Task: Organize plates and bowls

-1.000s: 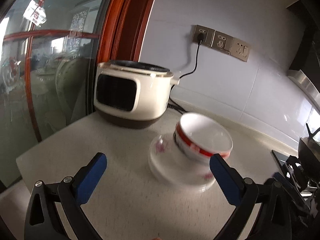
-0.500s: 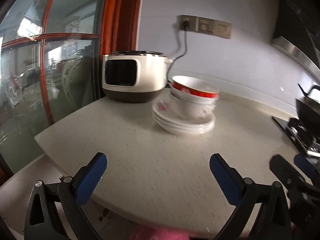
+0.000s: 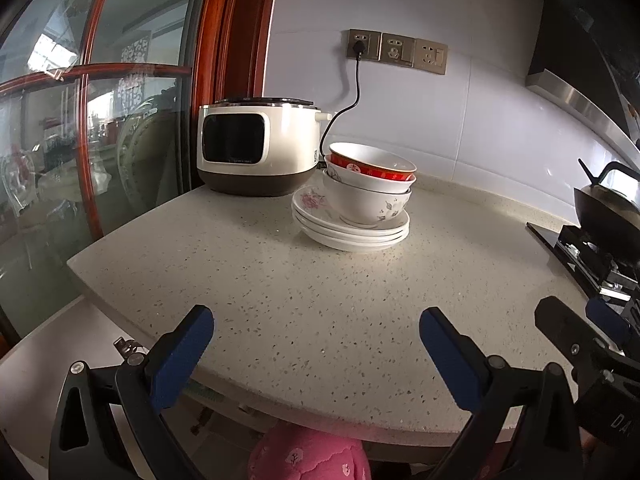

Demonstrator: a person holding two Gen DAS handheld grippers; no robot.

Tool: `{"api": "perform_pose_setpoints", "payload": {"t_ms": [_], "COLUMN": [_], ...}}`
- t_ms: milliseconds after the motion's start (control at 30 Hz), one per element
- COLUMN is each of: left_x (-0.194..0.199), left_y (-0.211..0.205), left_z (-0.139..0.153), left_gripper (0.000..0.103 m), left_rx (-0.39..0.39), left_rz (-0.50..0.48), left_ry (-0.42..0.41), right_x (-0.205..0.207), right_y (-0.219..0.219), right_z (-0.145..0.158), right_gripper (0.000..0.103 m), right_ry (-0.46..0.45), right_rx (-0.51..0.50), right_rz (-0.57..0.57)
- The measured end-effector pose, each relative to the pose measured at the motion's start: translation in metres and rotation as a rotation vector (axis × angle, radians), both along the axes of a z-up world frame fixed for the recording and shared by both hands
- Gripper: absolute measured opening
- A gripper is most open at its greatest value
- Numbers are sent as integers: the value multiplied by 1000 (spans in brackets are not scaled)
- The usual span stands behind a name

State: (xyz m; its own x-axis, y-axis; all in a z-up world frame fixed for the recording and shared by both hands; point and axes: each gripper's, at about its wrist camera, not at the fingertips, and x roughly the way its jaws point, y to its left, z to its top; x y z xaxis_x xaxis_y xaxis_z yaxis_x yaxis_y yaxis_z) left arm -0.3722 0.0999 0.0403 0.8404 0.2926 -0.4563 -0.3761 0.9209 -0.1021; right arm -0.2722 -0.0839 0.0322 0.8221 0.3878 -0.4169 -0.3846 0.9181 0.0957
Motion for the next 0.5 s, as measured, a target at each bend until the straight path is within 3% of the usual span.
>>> {"api": "perform_pose_setpoints", "payload": {"t_ms": [500], "left_x": [0], "left_y": [1], "left_z": [0], "left_gripper": [103], "left_rx": [8], "left_rz": [2], "left_ry": [-2], "right_x": [-4], "right_y": [4], "right_z": [-2], "right_gripper": [101], "right_ry": [15], "right_rx": [4], "right_rz": [11]}}
